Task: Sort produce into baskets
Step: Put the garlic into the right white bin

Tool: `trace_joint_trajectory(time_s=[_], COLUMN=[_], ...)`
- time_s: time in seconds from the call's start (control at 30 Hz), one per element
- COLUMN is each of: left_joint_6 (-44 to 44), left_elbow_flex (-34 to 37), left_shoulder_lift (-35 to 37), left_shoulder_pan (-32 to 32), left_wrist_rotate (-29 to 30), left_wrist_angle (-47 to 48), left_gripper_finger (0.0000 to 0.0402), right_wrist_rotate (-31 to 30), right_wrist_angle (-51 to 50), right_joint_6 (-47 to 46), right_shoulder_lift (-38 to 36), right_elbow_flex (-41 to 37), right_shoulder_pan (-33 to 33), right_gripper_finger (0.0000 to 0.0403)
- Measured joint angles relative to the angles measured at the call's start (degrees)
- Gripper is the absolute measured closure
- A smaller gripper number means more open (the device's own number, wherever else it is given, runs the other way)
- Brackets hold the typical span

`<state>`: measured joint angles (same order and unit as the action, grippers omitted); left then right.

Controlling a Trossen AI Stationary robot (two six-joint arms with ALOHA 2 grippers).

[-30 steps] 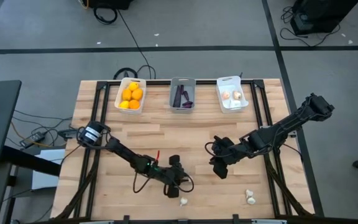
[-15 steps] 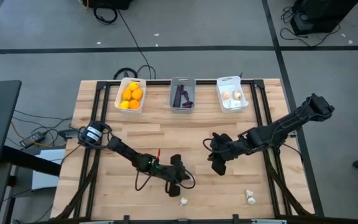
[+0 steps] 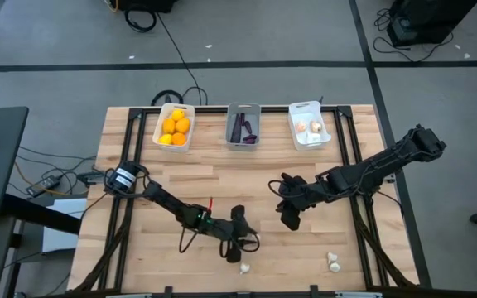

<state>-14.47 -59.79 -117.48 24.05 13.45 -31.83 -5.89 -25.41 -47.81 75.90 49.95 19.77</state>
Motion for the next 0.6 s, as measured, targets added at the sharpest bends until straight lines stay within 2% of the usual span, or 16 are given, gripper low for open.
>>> trace_joint_trajectory(time_s=[0.1, 0.2, 0.33, 0.47, 0.6], left_joint_6=[3.75, 6.57, 6.88, 6.82, 6.61], left_elbow_flex=[0.00, 0.00, 0.00, -0.70, -2.67], left_shoulder_lift=[0.01, 0.00, -0.50, -3.52, -5.55], left_shoulder_pan=[-0.22, -0.59, -1.21, -1.57, -1.57], left_wrist_rotate=[-0.11, -1.06, -2.72, -3.80, -3.91], left_wrist_angle=[-0.91, -1.79, -2.45, -8.05, -7.64], left_gripper_finger=[0.0215, 0.0209, 0.0228, 0.0258, 0.0284], right_wrist_rotate=[0.11, 1.08, 1.42, 1.66, 3.28], right_wrist_angle=[-0.02, -0.02, -0.04, -0.09, -0.28], right_joint_6=[0.00, 0.00, 0.02, 0.34, 0.39], right_shoulder_lift=[0.00, 0.00, 0.00, 0.00, 0.00], right_elbow_flex=[0.00, -0.01, -0.02, 0.00, 0.00], right_shoulder_pan=[0.00, 0.00, 0.00, 0.00, -0.34], right_gripper_finger=[0.0321, 0.0321, 0.0321, 0.0321, 0.0321])
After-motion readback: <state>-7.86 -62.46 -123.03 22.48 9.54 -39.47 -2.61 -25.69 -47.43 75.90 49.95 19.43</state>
